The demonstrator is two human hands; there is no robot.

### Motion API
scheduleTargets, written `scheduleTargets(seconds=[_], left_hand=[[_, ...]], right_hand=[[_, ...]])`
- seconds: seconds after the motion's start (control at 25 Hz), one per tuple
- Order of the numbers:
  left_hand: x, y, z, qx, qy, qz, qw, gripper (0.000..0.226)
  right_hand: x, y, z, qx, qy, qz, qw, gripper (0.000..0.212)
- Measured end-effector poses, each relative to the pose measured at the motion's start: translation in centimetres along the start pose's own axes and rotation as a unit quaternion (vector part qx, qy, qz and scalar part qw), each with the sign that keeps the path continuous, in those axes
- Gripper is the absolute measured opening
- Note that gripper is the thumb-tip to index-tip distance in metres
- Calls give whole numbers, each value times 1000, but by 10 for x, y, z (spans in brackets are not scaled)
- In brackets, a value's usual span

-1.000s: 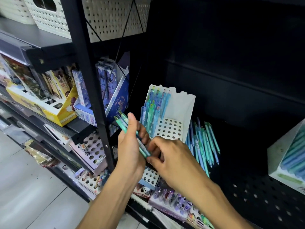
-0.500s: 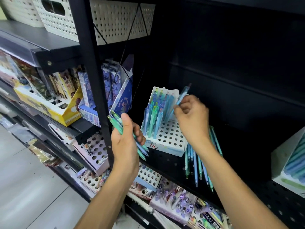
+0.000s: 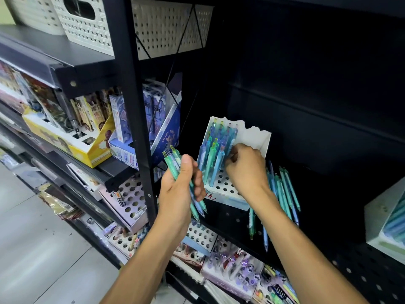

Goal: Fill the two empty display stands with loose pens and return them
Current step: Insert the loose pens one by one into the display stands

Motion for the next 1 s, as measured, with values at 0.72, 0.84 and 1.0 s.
scheduleTargets(seconds=[0.72, 0.84, 1.0], left_hand=[[6, 4, -5, 32, 39, -61, 997, 36], [7, 1, -6, 29, 31, -56, 998, 35], [4, 2, -5, 26, 31, -29, 999, 35]], right_hand=[[-38, -43, -17, 268, -19, -91, 959, 8], [-11, -18, -14, 214, -9, -63, 975, 8], [0, 5, -13, 170, -8, -13, 985, 6]])
Point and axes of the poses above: each hand's wrist, its own x-axis towards the middle knuckle, its own y-axis out of the palm, z = x × y, the point moved 5 cm from there along x, towards the middle knuckle, and after that the axes turned 7 degrees about z, right-handed, at the moved point
